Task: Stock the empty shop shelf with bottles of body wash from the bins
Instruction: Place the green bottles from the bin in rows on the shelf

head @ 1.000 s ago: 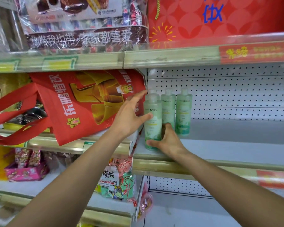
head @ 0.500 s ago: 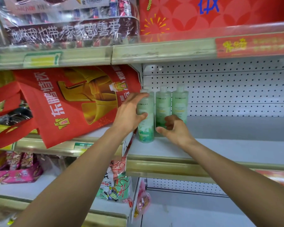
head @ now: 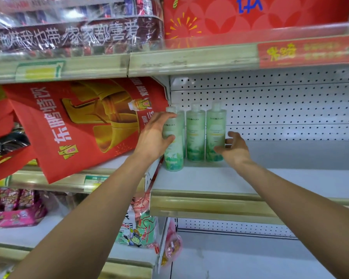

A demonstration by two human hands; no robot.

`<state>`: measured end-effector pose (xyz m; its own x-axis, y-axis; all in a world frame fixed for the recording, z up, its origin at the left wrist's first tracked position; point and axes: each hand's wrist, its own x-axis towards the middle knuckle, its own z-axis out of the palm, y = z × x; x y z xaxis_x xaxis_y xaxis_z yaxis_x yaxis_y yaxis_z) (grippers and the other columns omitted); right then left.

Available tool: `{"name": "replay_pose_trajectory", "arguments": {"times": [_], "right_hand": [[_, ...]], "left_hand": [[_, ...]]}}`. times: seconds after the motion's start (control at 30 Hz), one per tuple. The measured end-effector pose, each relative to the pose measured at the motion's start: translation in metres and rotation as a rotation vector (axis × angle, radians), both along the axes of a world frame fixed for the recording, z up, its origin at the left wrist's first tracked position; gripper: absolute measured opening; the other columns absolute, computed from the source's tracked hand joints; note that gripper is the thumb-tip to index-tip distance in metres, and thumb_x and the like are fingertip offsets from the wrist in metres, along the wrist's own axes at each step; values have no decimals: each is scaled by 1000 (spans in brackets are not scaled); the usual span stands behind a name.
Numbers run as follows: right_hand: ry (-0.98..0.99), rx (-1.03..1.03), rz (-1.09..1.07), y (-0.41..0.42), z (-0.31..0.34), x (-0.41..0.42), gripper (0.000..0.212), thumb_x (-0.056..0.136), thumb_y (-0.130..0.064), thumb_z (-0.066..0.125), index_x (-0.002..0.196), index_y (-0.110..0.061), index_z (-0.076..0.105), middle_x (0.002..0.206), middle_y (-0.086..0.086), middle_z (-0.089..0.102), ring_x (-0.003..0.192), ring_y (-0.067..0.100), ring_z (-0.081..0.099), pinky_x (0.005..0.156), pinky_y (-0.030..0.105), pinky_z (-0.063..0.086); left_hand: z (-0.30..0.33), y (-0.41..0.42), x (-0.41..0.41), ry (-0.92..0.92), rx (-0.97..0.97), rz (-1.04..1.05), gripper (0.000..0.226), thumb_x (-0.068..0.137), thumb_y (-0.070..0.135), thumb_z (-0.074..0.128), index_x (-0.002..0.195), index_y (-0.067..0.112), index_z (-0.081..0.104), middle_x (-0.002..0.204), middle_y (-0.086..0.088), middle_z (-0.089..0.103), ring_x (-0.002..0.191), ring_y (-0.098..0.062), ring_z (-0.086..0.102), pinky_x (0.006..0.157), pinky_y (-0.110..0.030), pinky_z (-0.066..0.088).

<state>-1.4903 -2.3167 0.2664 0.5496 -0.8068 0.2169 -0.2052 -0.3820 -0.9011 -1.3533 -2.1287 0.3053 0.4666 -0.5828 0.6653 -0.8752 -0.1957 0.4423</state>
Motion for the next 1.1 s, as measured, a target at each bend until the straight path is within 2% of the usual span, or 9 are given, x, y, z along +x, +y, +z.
{"name": "replay_pose_trajectory", "arguments": {"times": [0.13, 0.3, 0.43, 0.53, 0.67, 0.77, 0.93, 1.03, 1.1], "right_hand": [[16, -62, -6, -2, -2, 1, 46, 85, -6, 67, 127, -10, 50, 122, 7, 64, 96, 22, 62, 86, 31, 50], [169, -111, -20, 3, 0, -3, 64, 86, -17, 69, 141, -11, 37, 139, 11, 44, 120, 28, 51, 99, 39, 44], [202, -356, -72, 29, 1, -23, 57, 89, -25, 63, 139, -16, 37, 136, 8, 38, 124, 28, 46, 90, 42, 45], [215, -587, -44, 64, -1, -44, 50, 91, -29, 58, 137, -18, 42, 134, 4, 46, 122, 23, 48, 88, 40, 47], [256, -812, -16, 123, -14, -70, 46, 91, -31, 56, 134, -18, 46, 129, 4, 53, 117, 26, 50, 85, 38, 43], [246, -857, 25, 165, -34, -87, 42, 90, -29, 58, 130, -17, 51, 124, 5, 56, 112, 29, 53, 84, 39, 44], [341, -777, 139, 222, -91, -112, 35, 90, -30, 58, 124, -22, 55, 122, -1, 58, 113, 23, 54, 82, 37, 47], [479, -677, 226, 251, -139, -128, 34, 92, -35, 54, 124, -25, 54, 125, -5, 56, 116, 19, 52, 82, 34, 47], [575, -594, 303, 268, -174, -136, 34, 92, -36, 53, 125, -26, 53, 129, -7, 53, 119, 16, 50, 84, 31, 45]], "left_hand": [[0, 1, -1, -7, 8, 6, 57, 82, 6, 73, 132, 24, 52, 134, -1, 46, 114, -23, 56, 98, -44, 51], [2, 5, -7, -13, 58, 38, 61, 86, 9, 69, 140, 25, 47, 148, -2, 39, 133, -19, 42, 110, -30, 38], [2, 24, -22, -37, 151, 104, 70, 89, 26, 68, 150, 33, 33, 160, 0, 24, 139, -21, 38, 112, -32, 31], [-12, 54, -45, -90, 64, 127, 64, 88, 32, 67, 146, 29, 40, 149, 1, 39, 136, -21, 38, 111, -35, 35], [-48, 101, -88, 18, -134, 147, 44, 88, 29, 66, 131, 25, 55, 124, 2, 56, 118, -19, 50, 95, -31, 41], [-79, 137, -107, 66, -126, 144, 40, 87, 31, 65, 126, 24, 59, 118, 2, 59, 113, -20, 54, 93, -34, 44], [-151, 208, -122, 27, 230, 83, 45, 88, 38, 63, 132, 27, 55, 128, 6, 56, 118, -16, 51, 93, -33, 46], [-209, 255, -126, 183, 293, 51, 45, 86, 36, 64, 129, 25, 58, 118, 5, 58, 106, -16, 58, 86, -23, 45], [-247, 279, -131, 362, 326, 54, 42, 87, 33, 66, 128, 24, 58, 118, 9, 58, 104, -12, 59, 87, -27, 48]]}}
